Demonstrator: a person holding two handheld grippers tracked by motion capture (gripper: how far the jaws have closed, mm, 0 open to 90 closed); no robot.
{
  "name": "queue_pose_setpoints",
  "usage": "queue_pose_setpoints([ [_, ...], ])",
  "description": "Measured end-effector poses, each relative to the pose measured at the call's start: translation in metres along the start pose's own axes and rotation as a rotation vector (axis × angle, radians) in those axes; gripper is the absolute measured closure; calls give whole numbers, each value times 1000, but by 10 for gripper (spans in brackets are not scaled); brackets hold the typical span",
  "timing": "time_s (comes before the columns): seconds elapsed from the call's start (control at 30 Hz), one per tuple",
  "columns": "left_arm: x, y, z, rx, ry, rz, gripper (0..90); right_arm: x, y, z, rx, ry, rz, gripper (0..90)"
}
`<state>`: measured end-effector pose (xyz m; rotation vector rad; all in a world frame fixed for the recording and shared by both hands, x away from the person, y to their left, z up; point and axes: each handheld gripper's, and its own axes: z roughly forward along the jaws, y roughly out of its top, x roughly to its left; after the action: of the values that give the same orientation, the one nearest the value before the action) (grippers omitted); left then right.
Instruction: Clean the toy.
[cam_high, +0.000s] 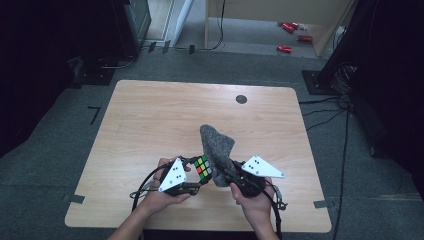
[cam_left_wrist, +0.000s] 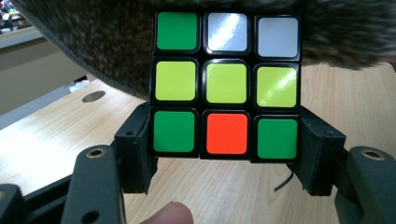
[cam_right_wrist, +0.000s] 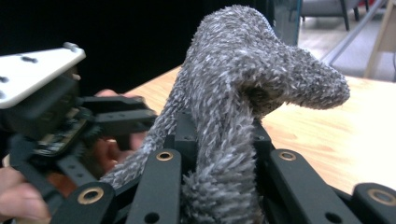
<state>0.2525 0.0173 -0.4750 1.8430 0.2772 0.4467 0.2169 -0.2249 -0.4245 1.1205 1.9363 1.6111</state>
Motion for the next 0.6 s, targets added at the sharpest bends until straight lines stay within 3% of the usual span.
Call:
queue_pose_setpoints([
  [0.13,0,-1,1,3,-2,-4,353,-10,-6,0,15,-14,61,746],
  [0.3,0,0,1,5,7,-2,354,7,3,0,-1,21,-24,743],
  [0.37,0,-1,1,13,11,2,353,4,1,0,7,17,-15,743],
  [0.5,0,-1,1,17,11,0,353,-8,-6,1,39,-36,28,744],
  [0.6,1,-1,1,14,14,-6,353,-3,-2,1,26,-9,14,743],
])
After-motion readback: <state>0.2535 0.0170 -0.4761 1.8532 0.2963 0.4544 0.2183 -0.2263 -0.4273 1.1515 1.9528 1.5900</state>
